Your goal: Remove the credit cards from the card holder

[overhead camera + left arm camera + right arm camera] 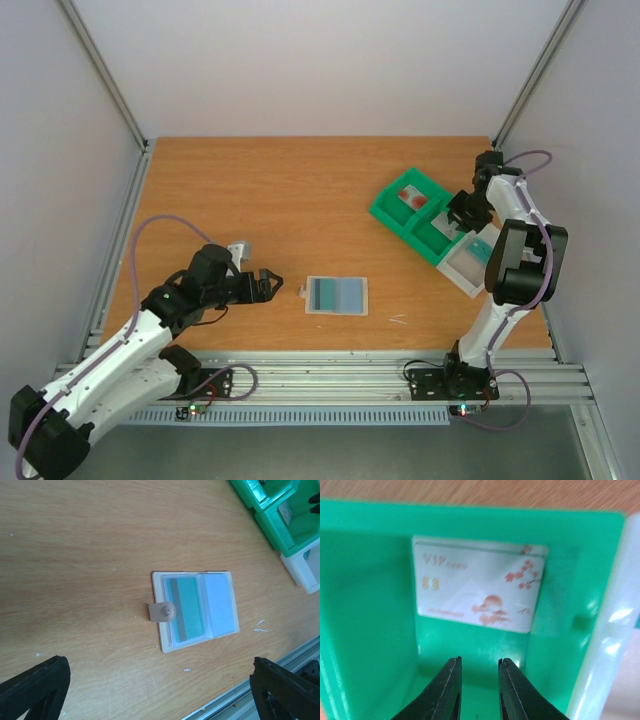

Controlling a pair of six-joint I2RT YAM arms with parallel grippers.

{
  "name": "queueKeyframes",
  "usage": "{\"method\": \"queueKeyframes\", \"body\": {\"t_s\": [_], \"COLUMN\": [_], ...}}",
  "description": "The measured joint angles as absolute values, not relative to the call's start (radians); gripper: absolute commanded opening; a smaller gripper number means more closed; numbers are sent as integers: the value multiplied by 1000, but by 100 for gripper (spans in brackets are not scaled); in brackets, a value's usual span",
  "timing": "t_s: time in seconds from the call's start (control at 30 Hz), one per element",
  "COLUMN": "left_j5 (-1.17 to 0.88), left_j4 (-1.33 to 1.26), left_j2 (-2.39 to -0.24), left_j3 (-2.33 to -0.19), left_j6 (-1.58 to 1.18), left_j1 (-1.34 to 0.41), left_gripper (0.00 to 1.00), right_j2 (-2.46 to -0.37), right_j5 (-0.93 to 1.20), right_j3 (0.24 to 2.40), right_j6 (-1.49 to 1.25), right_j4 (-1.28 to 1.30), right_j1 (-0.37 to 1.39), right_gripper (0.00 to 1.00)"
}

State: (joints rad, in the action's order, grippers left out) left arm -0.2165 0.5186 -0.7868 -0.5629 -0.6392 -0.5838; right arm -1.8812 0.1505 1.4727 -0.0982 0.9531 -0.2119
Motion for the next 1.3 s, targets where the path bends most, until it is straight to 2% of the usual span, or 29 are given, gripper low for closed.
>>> {"method": "queueKeyframes", "body": {"t_s": [0.23,0.63,0.87,1.03,1.13,1.3], "left_j5": [-234,-369,-454,-513,-542,-568], "left_j4": [513,450,331,229,180,78], "left_j2": [-875,-1042,-1150,-1271,-1329,-1382], "left_j3": [-563,-579,-579,-579,-585,-593], "left_j6": [-638,-644,-686,-725,-743,-787], "left_j1": [-584,-584,-584,-603,-631,-653], "left_gripper": [92,83,65,58,46,42], "right_j2": [-1787,-1472,-1347,-1336,-1348,-1388], "right_j5": [123,163,273,344,387,430], "right_j3": [1472,1389,1233,1080,1011,944], "right_j6": [-108,-75,-69,-93,-115,-164], "right_j4": [997,1025,957,865,805,704], "right_j1": [-76,170,324,410,448,505], "right_gripper": [26,28,29,29,28,25]}}
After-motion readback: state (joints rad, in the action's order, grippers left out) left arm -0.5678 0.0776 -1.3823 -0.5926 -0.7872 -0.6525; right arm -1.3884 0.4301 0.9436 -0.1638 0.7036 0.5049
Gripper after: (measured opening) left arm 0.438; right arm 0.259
